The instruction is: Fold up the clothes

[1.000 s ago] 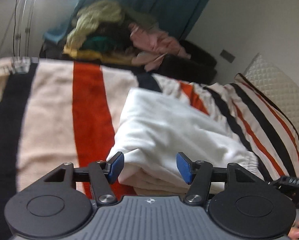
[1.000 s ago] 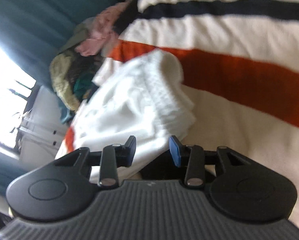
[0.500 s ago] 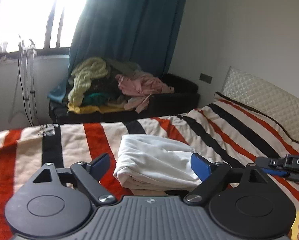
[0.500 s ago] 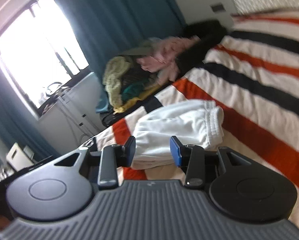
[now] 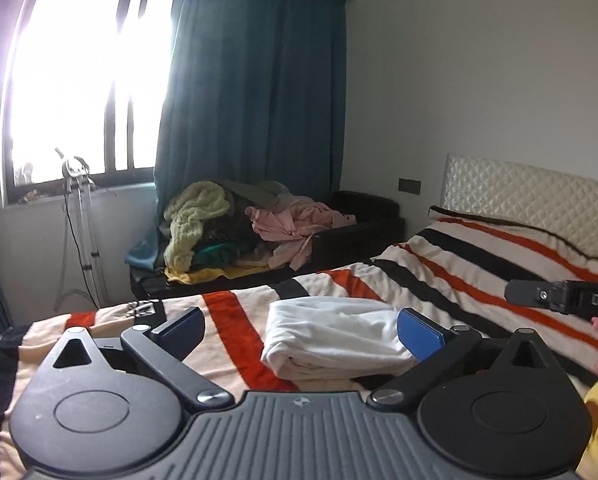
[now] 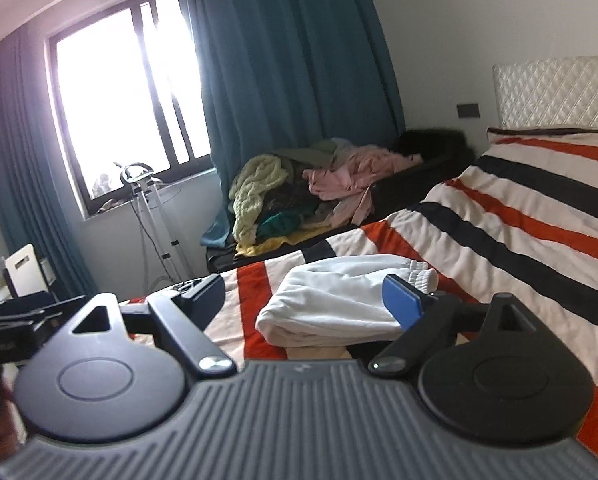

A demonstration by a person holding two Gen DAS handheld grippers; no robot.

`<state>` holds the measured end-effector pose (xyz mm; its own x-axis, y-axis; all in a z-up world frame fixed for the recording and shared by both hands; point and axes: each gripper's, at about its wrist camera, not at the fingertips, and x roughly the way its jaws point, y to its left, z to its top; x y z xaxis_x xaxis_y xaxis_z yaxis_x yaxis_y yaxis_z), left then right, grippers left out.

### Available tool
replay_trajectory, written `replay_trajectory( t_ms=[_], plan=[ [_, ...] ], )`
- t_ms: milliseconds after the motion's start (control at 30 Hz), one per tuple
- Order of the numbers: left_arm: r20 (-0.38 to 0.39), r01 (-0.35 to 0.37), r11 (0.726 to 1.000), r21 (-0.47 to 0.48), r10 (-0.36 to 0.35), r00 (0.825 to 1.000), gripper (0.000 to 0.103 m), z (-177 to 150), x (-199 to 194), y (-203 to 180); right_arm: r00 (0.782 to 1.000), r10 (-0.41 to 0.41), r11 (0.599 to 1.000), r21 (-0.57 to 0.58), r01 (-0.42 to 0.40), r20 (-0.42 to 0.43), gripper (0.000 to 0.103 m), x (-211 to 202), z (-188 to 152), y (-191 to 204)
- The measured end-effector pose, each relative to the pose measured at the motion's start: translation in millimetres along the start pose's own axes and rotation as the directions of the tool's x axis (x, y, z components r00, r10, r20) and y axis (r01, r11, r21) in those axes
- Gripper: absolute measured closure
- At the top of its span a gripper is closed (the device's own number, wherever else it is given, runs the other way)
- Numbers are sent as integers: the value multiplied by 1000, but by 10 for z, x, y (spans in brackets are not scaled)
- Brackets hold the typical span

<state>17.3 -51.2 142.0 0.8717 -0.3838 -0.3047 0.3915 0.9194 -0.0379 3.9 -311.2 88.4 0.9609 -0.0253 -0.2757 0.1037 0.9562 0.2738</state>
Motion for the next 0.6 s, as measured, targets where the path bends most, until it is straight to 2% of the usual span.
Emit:
replay_trajectory(
  t_ms=[267,467,600],
  plan=[
    [38,-35,999,-4,36,999,0,-564,-282,44,999,-41,999,-35,42,27,16,125,-664,44],
    [38,-61,998,0,61,997,0,-815,-114,87,997,-70,996,-50,72,37,16,310,-1073,51],
    [11,-65,998,-22,65,998,0,-910,81,137,996,-83,994,-75,85,29,16,422,-1219,43]
  ],
)
